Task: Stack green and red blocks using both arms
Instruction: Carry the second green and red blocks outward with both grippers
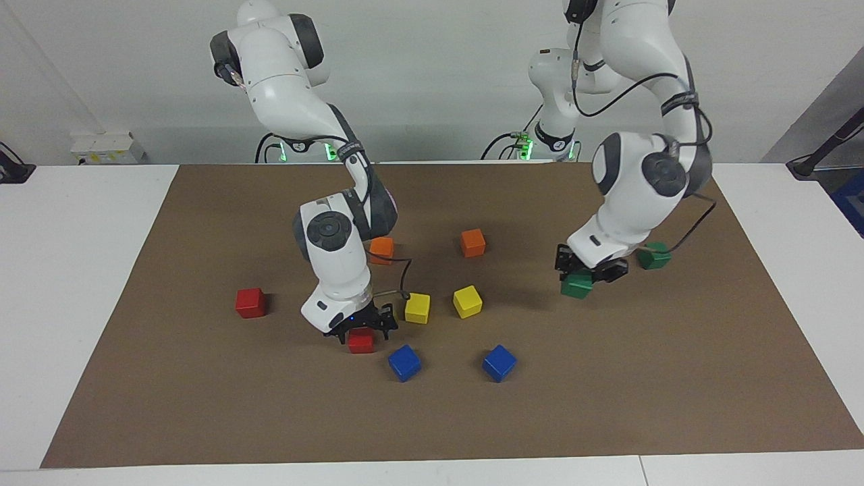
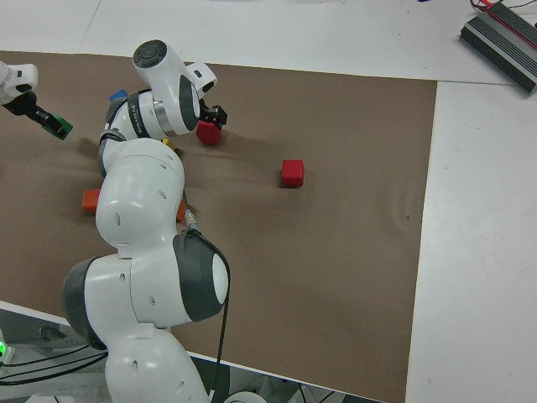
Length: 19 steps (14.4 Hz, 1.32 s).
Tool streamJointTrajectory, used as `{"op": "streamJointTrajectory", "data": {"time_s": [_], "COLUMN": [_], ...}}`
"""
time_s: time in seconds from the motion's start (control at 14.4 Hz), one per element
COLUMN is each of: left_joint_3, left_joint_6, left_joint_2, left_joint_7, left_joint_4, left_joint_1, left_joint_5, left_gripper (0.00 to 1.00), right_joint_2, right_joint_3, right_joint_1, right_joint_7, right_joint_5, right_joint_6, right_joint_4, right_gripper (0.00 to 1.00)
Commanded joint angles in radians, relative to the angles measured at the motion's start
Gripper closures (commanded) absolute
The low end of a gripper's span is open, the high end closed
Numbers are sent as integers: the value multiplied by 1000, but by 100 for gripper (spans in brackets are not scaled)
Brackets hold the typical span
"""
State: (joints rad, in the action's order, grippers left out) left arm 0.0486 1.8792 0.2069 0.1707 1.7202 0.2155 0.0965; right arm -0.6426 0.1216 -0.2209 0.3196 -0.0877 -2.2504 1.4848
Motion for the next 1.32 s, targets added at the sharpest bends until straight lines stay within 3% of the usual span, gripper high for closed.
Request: {"op": "streamJointTrajectory", "data": {"time_s": [0.0,0.07,0.35,0.49,0.62,0.83,1.11,1.25], "left_joint_3": [-9,-9,-7,-4,-4,-4,-6,-6], "left_joint_6": [-96,-118,-121,-77,-7,125,250,282], "left_joint_2": [-89,-104,-138,-156,-184,-227,-227,-228], "left_joint_7": [93,120,321,404,400,279,196,114], "left_joint_4": [33,38,73,117,192,344,435,469], "left_joint_1": [-83,-125,-306,-372,-392,-393,-378,-377], "left_joint_5": [-17,-17,-18,-33,-66,-75,-107,-106], "left_gripper": [100,100,100,100,100,100,100,100], "right_joint_2": [20,29,118,216,337,431,481,503], "right_joint_3": [6,4,4,4,4,6,4,4], "right_joint_1": [6,11,38,58,90,210,340,380], "right_joint_7": [19,13,-25,-36,-74,-192,-367,-411], "right_joint_5": [-1,-3,-17,-17,-15,37,79,79], "right_joint_6": [1,21,199,311,360,361,299,214], "right_joint_4": [32,32,17,32,124,221,320,392], "right_gripper": [75,100,100,100,100,100,100,100]}}
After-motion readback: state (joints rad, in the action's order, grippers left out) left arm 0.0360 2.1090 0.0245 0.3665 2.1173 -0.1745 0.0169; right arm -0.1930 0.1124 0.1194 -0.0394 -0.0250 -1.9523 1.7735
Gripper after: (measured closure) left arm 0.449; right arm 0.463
